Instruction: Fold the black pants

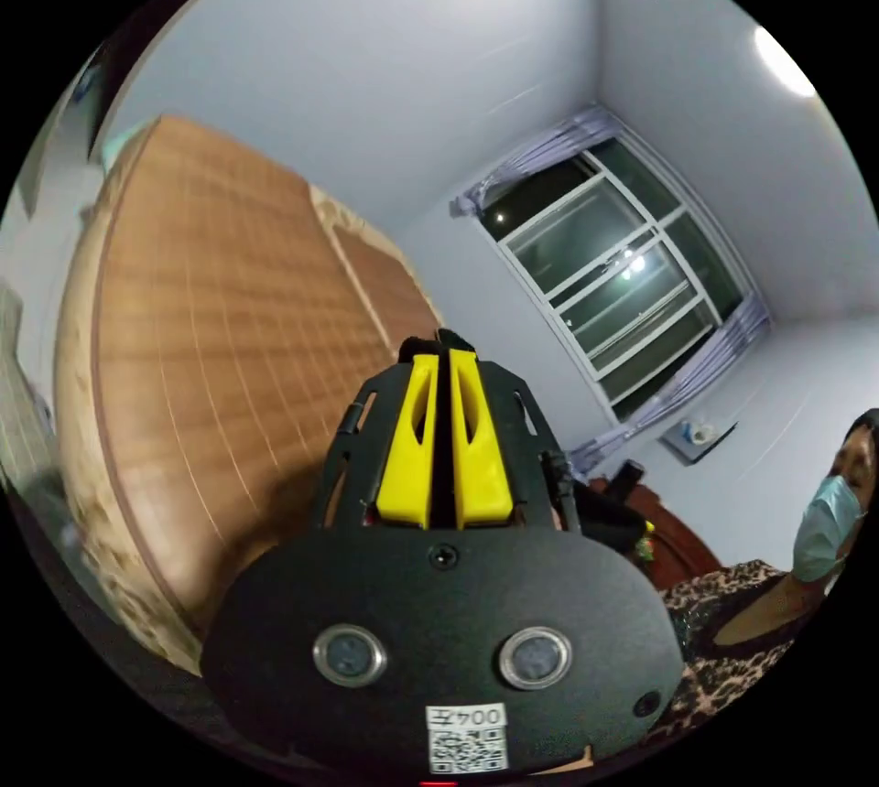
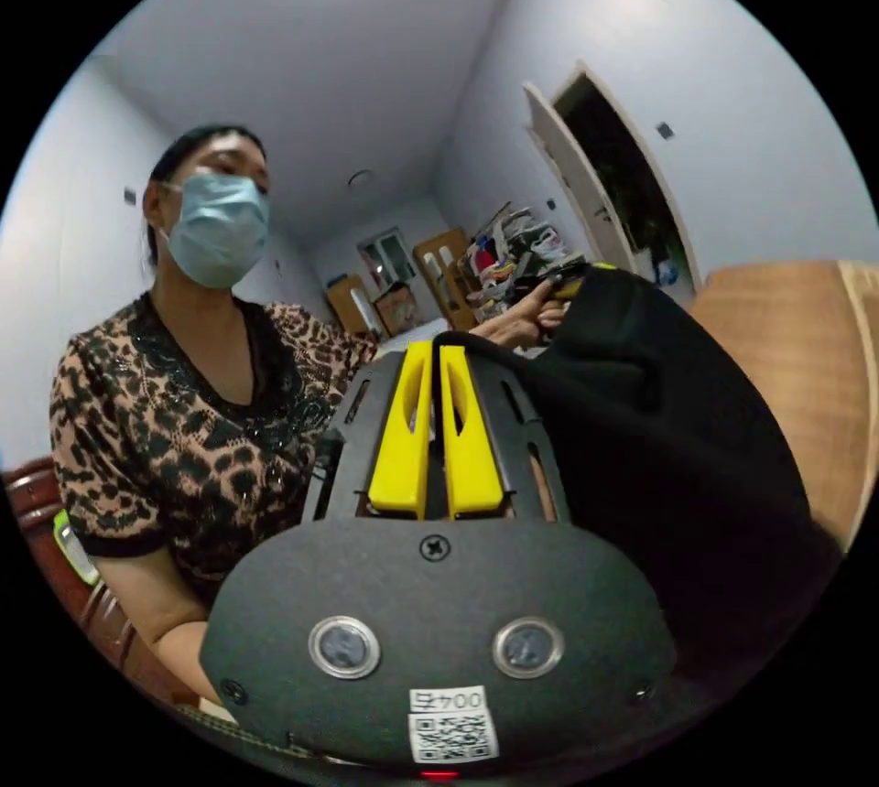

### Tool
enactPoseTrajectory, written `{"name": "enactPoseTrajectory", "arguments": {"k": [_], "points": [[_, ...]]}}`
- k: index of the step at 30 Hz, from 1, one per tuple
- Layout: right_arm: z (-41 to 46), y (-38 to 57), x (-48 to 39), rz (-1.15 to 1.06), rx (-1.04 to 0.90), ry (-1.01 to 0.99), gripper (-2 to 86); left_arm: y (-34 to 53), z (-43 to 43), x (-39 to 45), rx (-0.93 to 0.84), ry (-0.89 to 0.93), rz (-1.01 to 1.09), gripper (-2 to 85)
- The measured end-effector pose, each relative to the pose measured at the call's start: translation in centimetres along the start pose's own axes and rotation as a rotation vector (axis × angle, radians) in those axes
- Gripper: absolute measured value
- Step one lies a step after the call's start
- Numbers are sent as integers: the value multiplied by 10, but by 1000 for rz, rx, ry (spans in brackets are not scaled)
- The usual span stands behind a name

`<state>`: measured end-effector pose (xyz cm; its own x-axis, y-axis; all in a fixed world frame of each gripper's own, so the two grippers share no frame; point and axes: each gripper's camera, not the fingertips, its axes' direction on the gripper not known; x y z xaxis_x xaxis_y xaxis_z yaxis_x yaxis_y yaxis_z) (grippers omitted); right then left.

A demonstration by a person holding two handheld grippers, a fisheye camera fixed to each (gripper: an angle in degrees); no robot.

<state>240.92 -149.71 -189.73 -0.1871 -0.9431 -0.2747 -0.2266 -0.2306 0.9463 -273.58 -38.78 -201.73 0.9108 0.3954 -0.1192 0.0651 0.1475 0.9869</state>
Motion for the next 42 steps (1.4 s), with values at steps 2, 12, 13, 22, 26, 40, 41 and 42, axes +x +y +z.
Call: {"name": "enactPoseTrajectory", "arguments": {"k": [2,12,13,22,26,40,41,42], "points": [[21,-34,-18,-125,-71,28,1,-56,-11,20,55,-52,121,32],[200,-19,76,228,-150,22,86,-178,10,-85,-237,-710,146,81],[201,-8,77,248,-146,4,86,-168,9,-94,-227,-689,141,81],[143,117,83,514,-255,293,82,34,37,-174,-304,-505,-40,96],[115,142,88,598,-110,375,81,94,69,-174,-292,-585,-128,122],[149,154,106,568,-112,475,101,136,147,-163,-336,-1019,119,125],[151,154,107,568,-116,483,102,134,149,-166,-340,-1018,115,126],[154,155,109,567,-122,480,103,131,151,-169,-346,-1020,121,126]]}}
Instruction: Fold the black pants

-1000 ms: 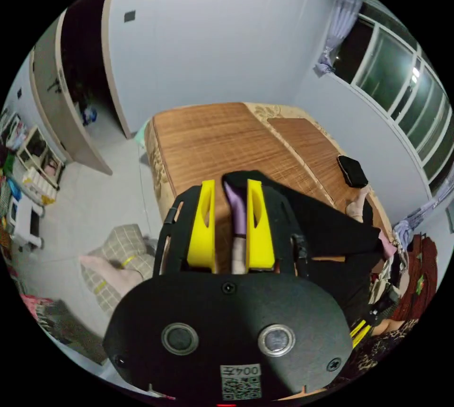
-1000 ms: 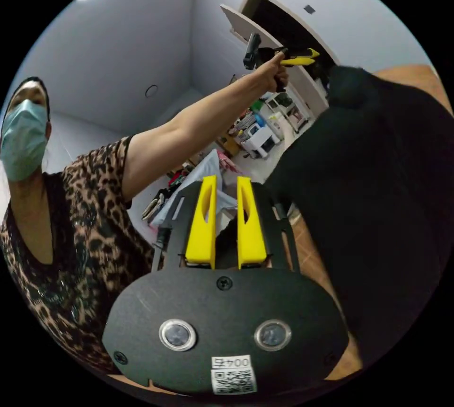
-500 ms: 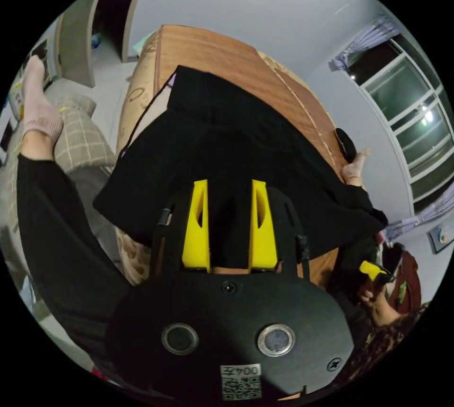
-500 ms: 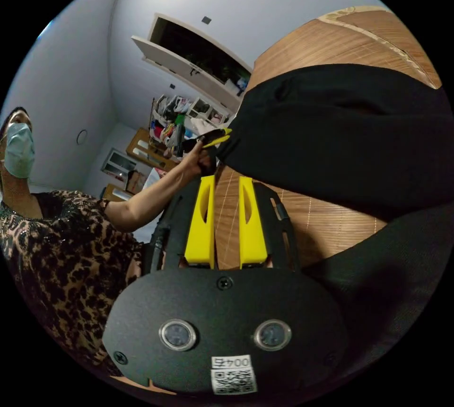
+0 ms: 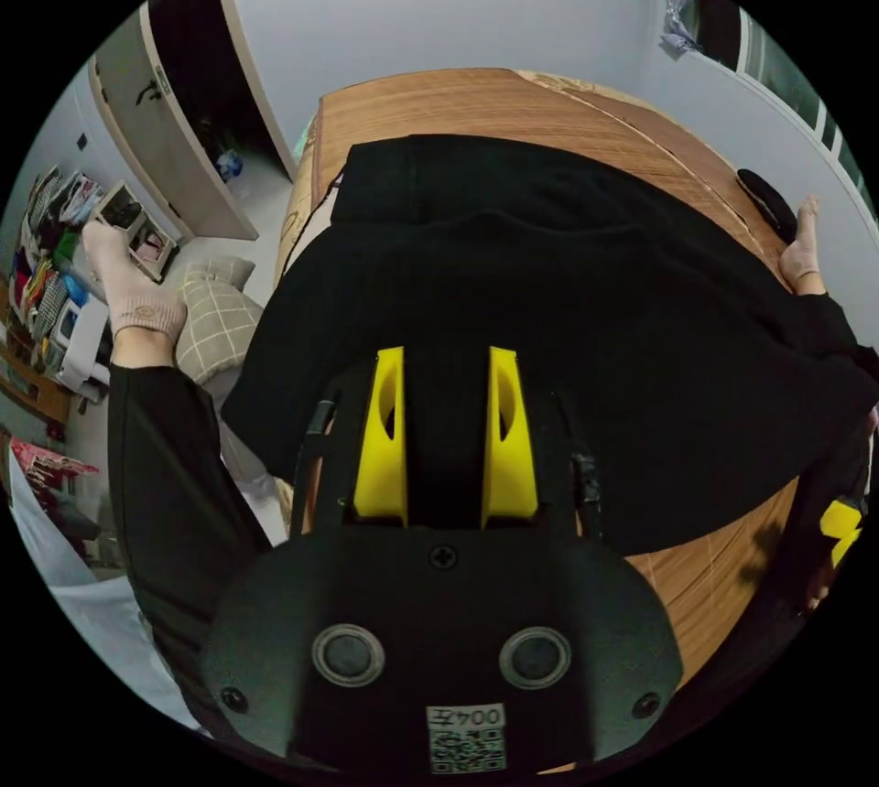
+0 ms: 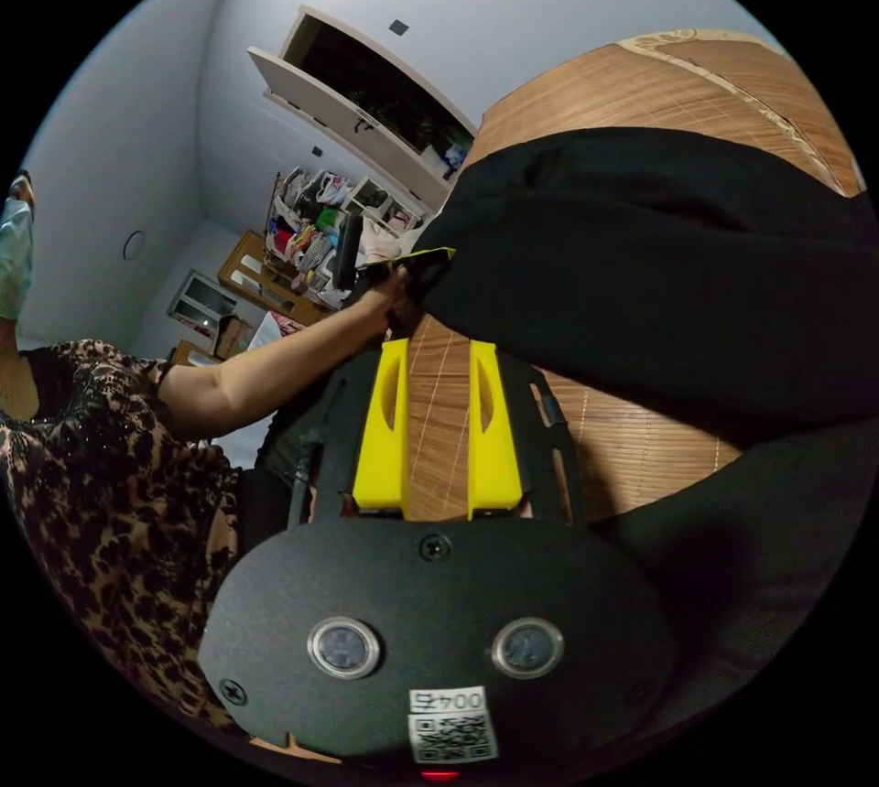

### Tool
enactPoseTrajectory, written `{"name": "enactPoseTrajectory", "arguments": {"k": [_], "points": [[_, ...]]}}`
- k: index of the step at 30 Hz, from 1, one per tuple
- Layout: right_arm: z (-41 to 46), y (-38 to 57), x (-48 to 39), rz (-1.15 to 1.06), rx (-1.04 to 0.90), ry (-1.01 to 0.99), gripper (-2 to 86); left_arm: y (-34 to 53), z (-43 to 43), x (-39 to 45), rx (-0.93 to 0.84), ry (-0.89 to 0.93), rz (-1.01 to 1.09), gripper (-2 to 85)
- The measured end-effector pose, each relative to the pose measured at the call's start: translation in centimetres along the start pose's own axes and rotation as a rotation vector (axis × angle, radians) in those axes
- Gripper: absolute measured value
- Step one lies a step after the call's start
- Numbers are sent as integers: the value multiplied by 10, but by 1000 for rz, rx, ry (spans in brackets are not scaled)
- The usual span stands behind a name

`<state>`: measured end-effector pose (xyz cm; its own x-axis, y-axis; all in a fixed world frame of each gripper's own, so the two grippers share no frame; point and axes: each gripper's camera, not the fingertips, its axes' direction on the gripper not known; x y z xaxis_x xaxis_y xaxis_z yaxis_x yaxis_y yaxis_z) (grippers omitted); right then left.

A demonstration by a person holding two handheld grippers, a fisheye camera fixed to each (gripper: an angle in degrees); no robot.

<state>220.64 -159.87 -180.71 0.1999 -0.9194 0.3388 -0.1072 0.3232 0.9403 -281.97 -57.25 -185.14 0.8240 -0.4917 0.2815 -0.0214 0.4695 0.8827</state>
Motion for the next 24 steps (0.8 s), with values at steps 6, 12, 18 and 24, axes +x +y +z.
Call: {"name": "enactPoseTrajectory", "arguments": {"k": [6,12,18,24], "points": [[14,-4,4,11,-20,-2,102,-29,19,-6,-10,-18,51,128],[25,-8,8,34,-31,-8,101,-65,41,-25,-27,-52,55,126],[38,-14,10,40,-54,3,101,-97,59,-61,-33,-68,32,124],[57,-22,6,23,-102,18,101,-114,66,-95,-56,15,6,123]]}}
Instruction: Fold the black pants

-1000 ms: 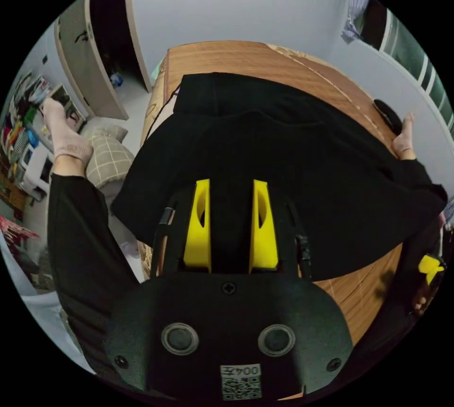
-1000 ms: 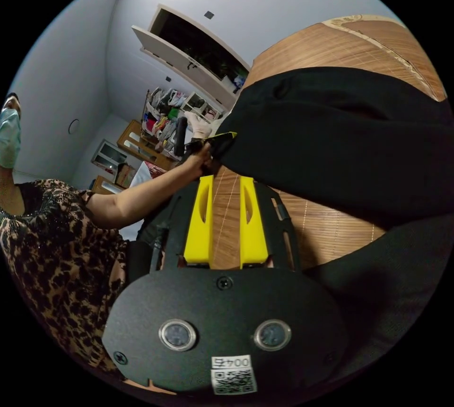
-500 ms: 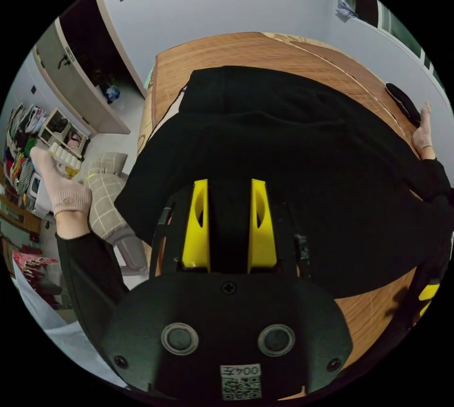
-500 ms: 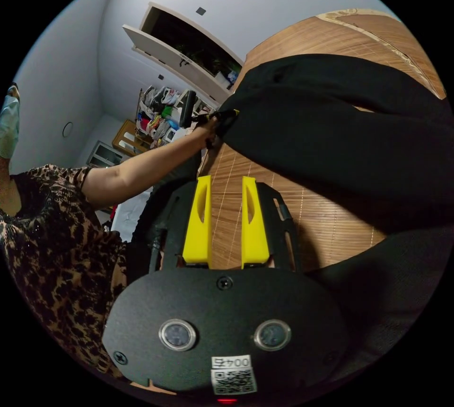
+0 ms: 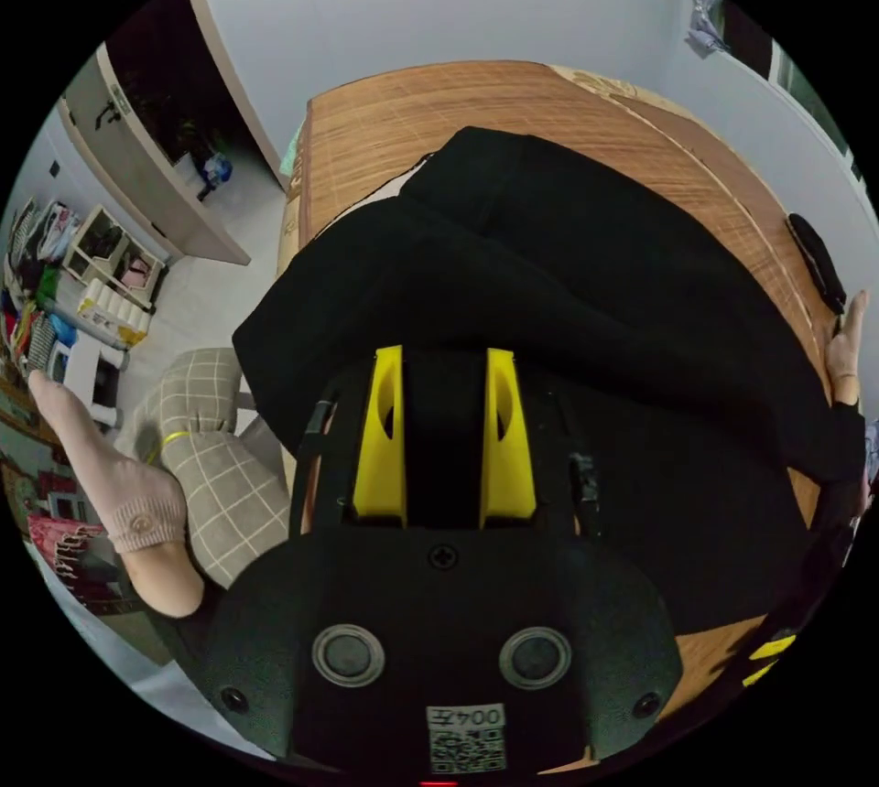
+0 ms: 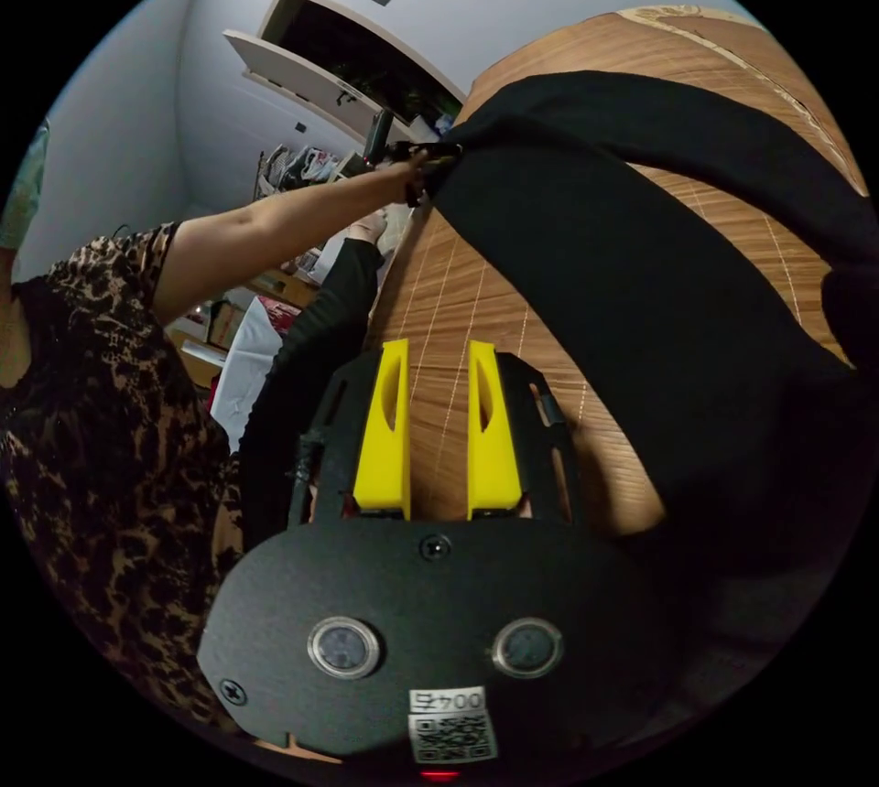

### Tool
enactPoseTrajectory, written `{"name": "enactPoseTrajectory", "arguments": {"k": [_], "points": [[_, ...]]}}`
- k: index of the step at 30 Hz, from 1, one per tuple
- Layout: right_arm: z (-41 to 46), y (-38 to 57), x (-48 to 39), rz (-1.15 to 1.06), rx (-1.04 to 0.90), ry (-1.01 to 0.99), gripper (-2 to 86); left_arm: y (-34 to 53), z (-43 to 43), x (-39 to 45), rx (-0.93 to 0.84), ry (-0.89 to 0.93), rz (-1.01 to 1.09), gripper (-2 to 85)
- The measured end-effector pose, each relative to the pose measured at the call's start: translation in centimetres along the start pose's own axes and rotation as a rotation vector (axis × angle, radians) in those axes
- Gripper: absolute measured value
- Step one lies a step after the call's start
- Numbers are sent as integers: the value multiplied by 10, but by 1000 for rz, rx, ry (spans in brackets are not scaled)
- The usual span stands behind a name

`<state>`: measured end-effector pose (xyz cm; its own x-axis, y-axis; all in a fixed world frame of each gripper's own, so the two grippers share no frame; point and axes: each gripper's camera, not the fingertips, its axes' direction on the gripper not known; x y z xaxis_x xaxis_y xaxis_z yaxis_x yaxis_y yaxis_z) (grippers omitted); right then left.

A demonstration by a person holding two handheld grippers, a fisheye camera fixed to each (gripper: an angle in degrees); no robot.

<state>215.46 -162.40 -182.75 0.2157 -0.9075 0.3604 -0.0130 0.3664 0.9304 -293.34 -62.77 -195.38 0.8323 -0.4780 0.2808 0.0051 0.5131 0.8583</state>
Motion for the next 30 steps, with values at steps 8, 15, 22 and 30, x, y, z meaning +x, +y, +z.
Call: {"name": "enactPoseTrajectory", "arguments": {"k": [8,15,22,30], "points": [[1,-4,-7,25,40,0,101,122,-100,-50,43,-10,-30,127],[-2,-5,-25,10,65,-6,100,321,-211,-102,113,-154,-159,130],[-8,-13,-52,-19,64,82,94,390,-236,-128,239,-253,-274,122],[-12,-64,-48,57,43,461,91,438,-231,-177,171,-263,-371,115]]}}
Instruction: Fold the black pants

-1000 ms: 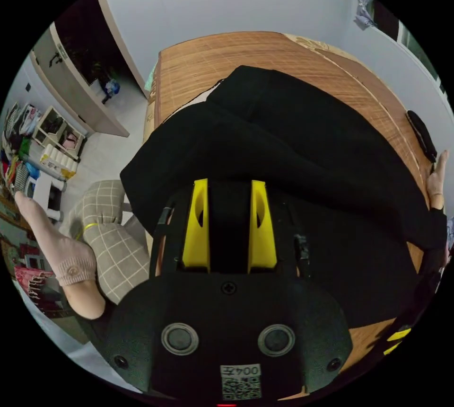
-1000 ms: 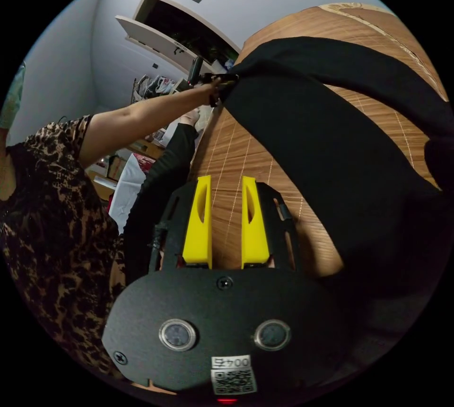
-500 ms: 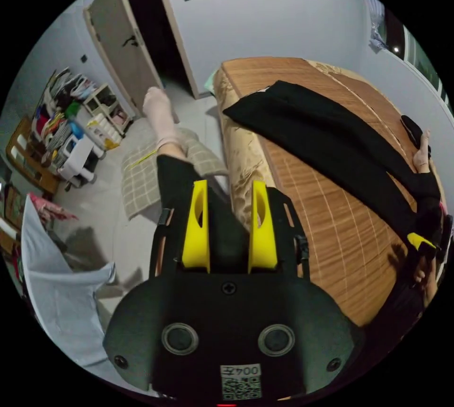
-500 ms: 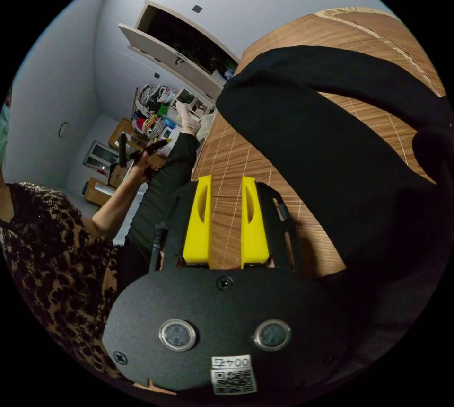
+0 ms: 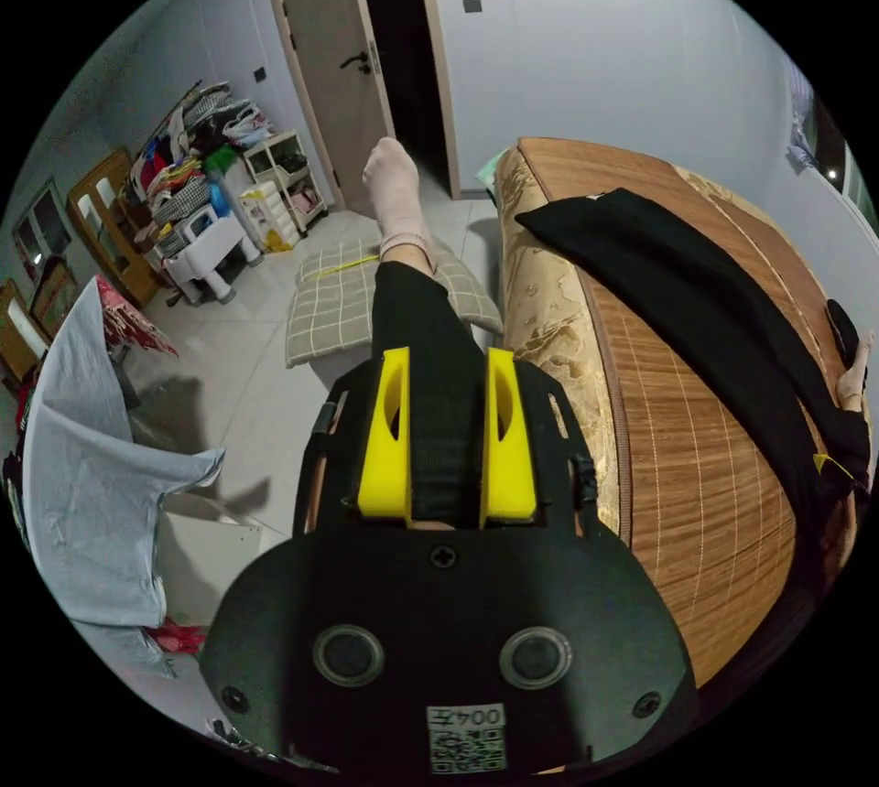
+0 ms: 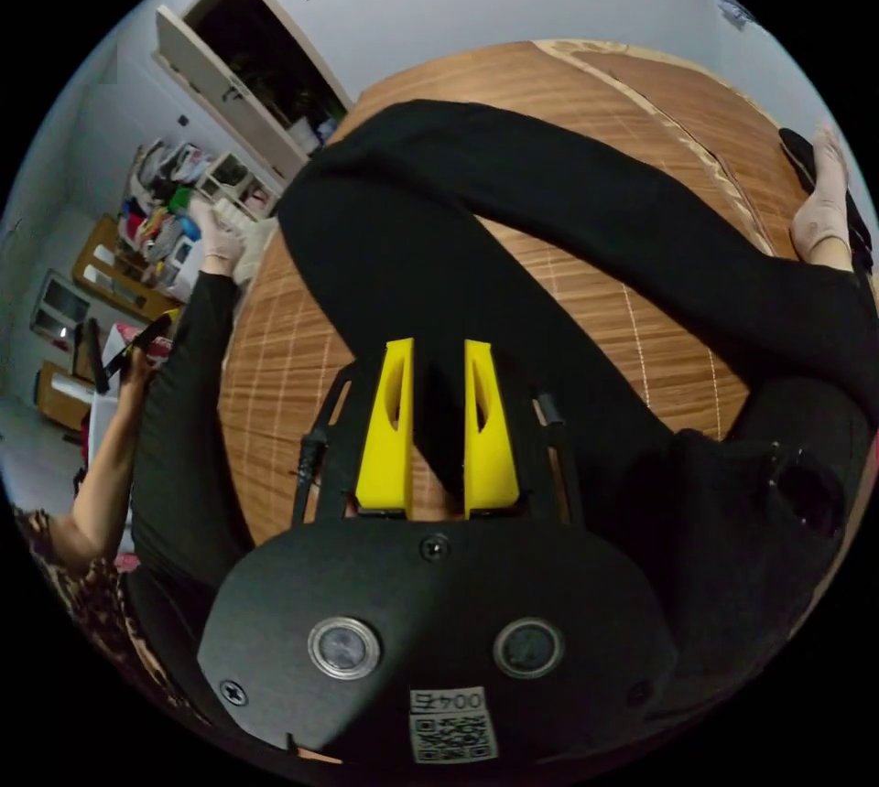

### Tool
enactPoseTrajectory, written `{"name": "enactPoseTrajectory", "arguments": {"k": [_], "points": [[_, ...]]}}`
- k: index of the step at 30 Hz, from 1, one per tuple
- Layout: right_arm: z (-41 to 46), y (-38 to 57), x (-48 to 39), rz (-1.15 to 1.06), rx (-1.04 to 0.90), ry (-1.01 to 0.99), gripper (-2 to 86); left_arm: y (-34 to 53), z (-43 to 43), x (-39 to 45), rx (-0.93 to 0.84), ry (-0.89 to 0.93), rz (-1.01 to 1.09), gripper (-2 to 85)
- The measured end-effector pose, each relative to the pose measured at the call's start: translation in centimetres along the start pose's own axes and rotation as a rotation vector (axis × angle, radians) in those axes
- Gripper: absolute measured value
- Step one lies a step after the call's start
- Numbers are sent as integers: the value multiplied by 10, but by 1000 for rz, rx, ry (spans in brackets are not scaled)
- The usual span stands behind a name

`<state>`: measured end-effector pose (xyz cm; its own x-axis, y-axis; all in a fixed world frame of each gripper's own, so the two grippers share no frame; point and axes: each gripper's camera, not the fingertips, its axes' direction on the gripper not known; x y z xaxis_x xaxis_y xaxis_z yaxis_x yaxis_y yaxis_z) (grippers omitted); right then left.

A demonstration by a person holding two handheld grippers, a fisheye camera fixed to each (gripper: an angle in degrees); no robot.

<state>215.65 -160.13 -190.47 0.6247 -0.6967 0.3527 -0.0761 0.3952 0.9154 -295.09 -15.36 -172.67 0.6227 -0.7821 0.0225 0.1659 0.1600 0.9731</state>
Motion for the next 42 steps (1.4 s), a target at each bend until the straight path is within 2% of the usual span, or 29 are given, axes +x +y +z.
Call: {"name": "enactPoseTrajectory", "arguments": {"k": [4,10,13,16,20,23,28,31,33,36,38,40,42], "points": [[16,-11,-2,35,-95,57,90,15,-3,-31,7,21,-63,114],[-2,5,-39,79,-59,133,80,36,-9,-70,11,42,-112,105],[-12,22,-66,62,-83,57,71,43,-13,-81,21,26,-102,100],[-20,40,-96,8,-142,-118,70,50,-16,-92,19,25,-101,96],[-42,51,-126,-113,-171,-95,76,58,-18,-109,15,26,-114,92],[-72,53,-122,-123,-189,-146,77,65,-22,-116,27,13,-114,89],[-155,65,-99,-75,-23,-178,75,69,-26,-112,33,-20,-30,87],[-223,76,-79,-5,89,-263,75,70,-27,-119,28,-26,-43,85],[-289,88,-56,41,238,-186,73,74,-28,-132,26,-6,-102,83],[-356,104,-17,102,341,-78,65,76,-27,-141,26,17,-137,80],[-385,114,2,145,367,-87,63,75,-27,-141,22,15,-130,79],[-416,125,12,197,431,-189,62,76,-28,-140,26,10,-125,77],[-466,134,11,258,633,-467,62,77,-29,-140,33,5,-121,74]]}}
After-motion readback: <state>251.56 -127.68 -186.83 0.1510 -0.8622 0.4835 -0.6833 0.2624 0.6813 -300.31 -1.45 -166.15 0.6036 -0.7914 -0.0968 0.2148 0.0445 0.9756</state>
